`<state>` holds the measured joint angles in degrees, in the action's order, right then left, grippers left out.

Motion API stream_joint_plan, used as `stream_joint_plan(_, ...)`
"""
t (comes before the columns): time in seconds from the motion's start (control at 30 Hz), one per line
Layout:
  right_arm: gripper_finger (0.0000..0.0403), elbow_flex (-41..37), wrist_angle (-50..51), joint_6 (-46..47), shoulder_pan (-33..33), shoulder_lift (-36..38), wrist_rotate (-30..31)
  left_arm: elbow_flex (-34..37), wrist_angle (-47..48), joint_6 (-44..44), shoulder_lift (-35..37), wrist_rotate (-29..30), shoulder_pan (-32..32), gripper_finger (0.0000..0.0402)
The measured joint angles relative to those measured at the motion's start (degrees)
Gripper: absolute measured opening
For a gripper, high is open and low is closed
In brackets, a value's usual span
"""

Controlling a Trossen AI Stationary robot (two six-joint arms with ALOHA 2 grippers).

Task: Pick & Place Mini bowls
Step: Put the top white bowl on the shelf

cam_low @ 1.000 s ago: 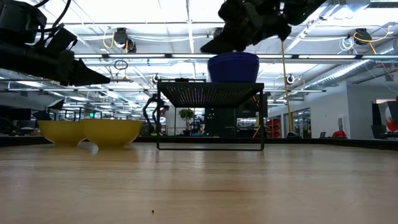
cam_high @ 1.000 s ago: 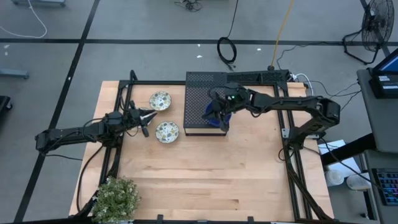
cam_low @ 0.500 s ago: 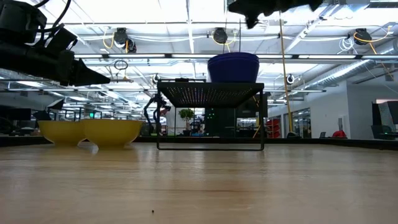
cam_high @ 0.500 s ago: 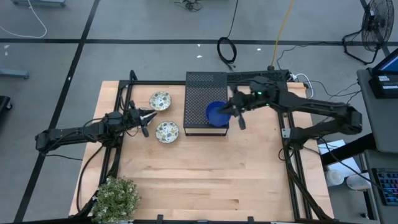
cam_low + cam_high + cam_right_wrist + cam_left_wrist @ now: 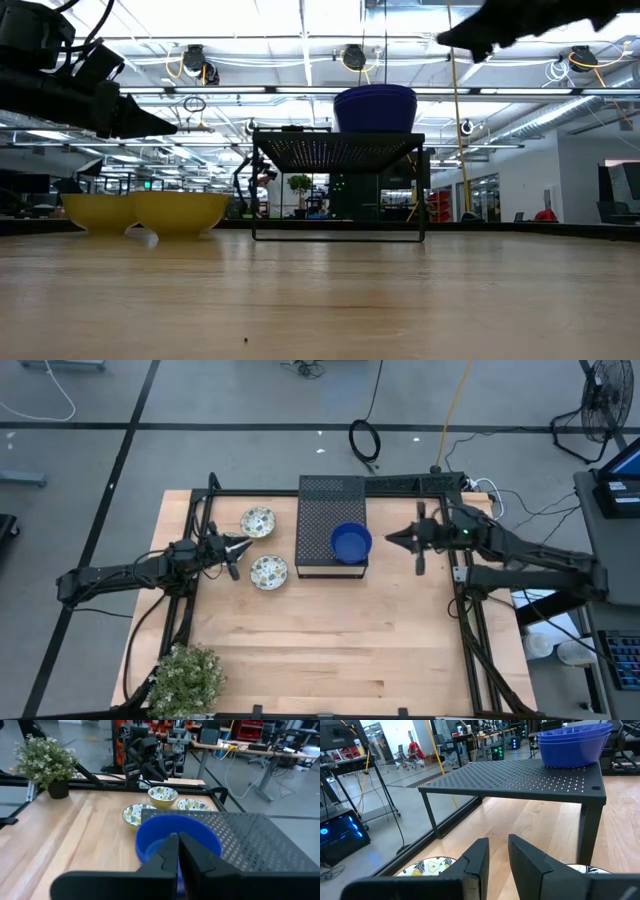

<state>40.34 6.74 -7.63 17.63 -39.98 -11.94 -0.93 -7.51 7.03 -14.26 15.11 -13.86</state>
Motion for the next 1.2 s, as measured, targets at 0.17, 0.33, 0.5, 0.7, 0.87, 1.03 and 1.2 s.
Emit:
stream_joint_plan(0.17, 0.0, -7.5, 0.0, 1.5, 0.0, 8.5, 0.2, 0.0, 0.0, 0.0, 0.0, 0.0, 0.0, 0.0077)
stream_joint_plan(0.33, 0.0, -15.0, -0.1, 3.9, 0.0, 17.1, 5.2, 0.0, 0.0, 0.0, 0.0, 0.0, 0.0, 0.0077)
stream_joint_plan(0.5, 0.0, -21.3, -1.2, 4.0, 0.0, 24.8, 10.6, 0.0, 0.0, 0.0, 0.0, 0.0, 0.0, 0.0077)
stream_joint_plan(0.7, 0.0, -29.9, -9.1, 4.0, 0.0, 32.0, 10.6, 0.0, 0.0, 0.0, 0.0, 0.0, 0.0, 0.0077)
stream_joint_plan(0.87, 0.0, -34.5, -11.2, 4.0, 0.0, 35.7, 10.4, 0.0, 0.0, 0.0, 0.0, 0.0, 0.0, 0.0077)
stream_joint_plan(1.03, 0.0, -36.8, -12.8, 4.8, 0.0, 39.1, 10.1, 0.0, 0.0, 0.0, 0.0, 0.0, 0.0, 0.0077)
stream_joint_plan(1.2, 0.0, -37.6, -12.5, 5.5, 0.0, 39.7, 5.0, 0.0, 0.0, 0.0, 0.0, 0.0, 0.0, 0.0077)
